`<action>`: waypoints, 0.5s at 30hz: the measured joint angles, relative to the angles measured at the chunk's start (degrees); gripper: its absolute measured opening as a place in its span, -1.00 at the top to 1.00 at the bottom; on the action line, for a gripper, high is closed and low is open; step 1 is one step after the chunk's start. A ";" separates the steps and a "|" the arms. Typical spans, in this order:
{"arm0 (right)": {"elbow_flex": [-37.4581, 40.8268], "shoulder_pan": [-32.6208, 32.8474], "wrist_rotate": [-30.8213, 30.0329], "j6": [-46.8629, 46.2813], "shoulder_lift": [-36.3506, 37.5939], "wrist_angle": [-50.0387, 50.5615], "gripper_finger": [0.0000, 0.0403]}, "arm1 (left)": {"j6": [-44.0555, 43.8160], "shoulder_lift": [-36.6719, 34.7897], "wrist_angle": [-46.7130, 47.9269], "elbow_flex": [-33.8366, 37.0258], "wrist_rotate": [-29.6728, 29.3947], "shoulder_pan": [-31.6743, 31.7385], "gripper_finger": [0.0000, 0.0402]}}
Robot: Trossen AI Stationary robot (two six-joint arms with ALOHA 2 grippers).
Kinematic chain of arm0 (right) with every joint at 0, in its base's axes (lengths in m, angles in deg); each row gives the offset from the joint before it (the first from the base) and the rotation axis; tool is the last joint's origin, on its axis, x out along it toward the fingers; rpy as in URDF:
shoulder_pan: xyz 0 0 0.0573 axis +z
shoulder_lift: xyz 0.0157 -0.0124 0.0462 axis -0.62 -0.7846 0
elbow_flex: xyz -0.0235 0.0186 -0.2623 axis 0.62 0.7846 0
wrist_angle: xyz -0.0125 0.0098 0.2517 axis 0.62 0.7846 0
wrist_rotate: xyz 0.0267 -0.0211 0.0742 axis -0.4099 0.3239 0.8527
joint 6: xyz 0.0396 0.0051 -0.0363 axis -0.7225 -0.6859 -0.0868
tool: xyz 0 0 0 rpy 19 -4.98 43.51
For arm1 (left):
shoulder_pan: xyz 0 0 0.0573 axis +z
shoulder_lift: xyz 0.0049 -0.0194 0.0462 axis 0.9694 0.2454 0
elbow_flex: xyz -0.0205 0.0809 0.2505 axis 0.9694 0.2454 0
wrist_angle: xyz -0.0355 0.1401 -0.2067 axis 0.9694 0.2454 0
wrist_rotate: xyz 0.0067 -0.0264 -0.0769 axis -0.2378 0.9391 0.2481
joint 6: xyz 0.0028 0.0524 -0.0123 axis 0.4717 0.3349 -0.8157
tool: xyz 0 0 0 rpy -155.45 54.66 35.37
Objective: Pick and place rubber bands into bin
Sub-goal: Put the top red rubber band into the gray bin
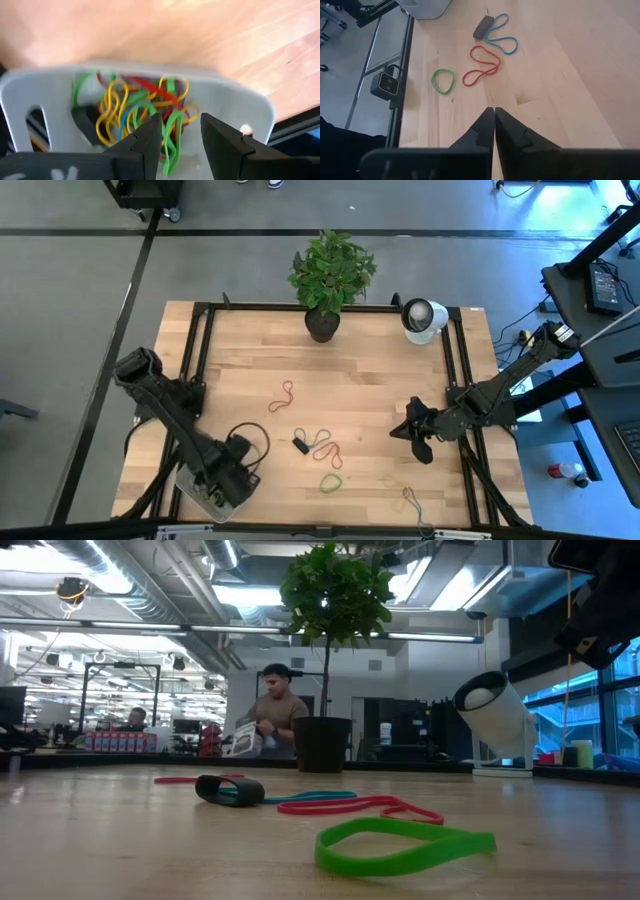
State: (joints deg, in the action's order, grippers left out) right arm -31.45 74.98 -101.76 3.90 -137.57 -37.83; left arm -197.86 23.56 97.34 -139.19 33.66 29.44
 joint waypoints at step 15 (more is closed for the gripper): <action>0.00 -0.02 -9.46 -0.19 -0.02 -3.60 0.91 | 40.75 0.00 0.25 0.00 -5.12 23.98 0.43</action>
State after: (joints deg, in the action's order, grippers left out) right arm -31.45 74.96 -111.22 3.71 -137.59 -41.42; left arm -157.11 23.56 97.59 -139.19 28.55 53.42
